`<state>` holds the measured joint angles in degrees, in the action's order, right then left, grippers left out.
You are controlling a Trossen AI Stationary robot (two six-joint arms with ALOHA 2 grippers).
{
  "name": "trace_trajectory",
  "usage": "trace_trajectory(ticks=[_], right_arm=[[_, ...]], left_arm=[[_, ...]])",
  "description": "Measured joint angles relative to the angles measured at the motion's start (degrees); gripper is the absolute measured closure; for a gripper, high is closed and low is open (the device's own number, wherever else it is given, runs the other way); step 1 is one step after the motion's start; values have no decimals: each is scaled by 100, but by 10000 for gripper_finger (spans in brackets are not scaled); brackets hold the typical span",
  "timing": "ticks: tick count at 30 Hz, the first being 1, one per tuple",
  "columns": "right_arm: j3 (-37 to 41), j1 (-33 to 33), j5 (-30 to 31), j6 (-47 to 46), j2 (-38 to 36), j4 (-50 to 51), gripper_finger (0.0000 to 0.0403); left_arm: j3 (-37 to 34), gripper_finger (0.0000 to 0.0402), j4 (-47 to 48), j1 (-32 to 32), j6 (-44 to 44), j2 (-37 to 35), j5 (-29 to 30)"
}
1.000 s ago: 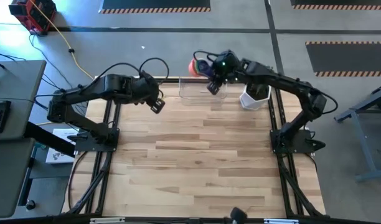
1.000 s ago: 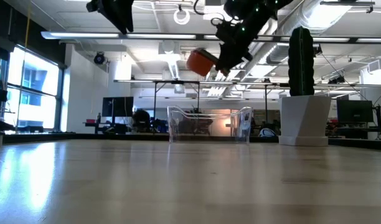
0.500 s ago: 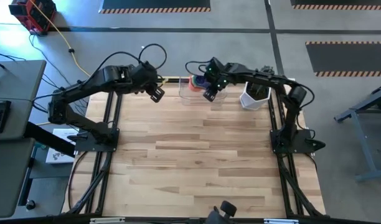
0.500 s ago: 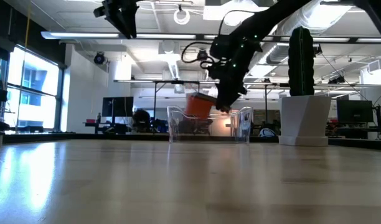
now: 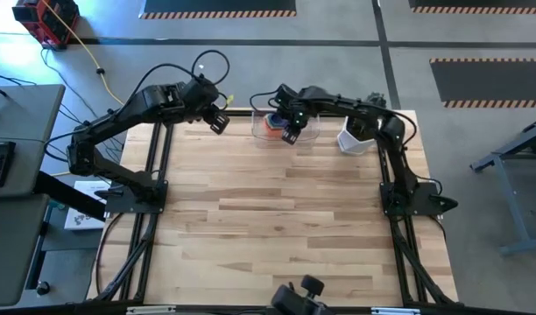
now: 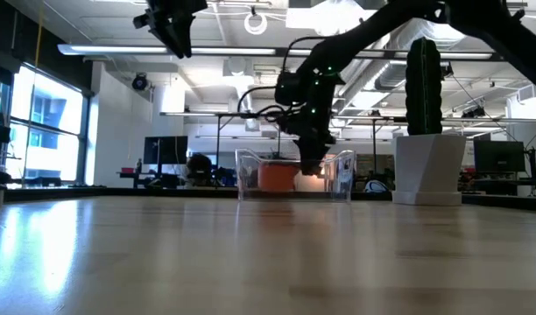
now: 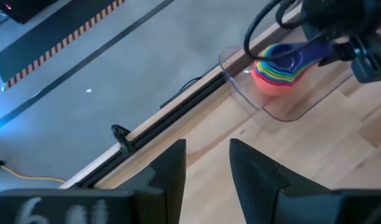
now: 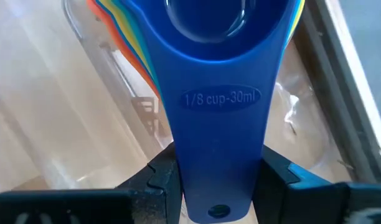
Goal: Nest measuring cups in basket
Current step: Put the measuring cups into the transparent bin
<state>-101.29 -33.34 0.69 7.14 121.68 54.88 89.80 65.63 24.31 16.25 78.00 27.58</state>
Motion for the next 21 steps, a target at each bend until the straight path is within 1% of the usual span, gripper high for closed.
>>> trace_trajectory(ticks=[6, 19, 20, 21], right_arm=[[-226, 0, 14, -8, 340, 153, 282], [-215, 0, 25, -22, 340, 340, 282], [-215, 0, 24, -21, 340, 342, 278], [-215, 0, 21, -22, 340, 350, 265]], left_arm=[[0, 287, 2, 84, -59, 0, 2], [0, 287, 4, 82, -341, 0, 2], [0, 287, 4, 82, -341, 0, 2], [1, 287, 4, 82, -343, 0, 2]])
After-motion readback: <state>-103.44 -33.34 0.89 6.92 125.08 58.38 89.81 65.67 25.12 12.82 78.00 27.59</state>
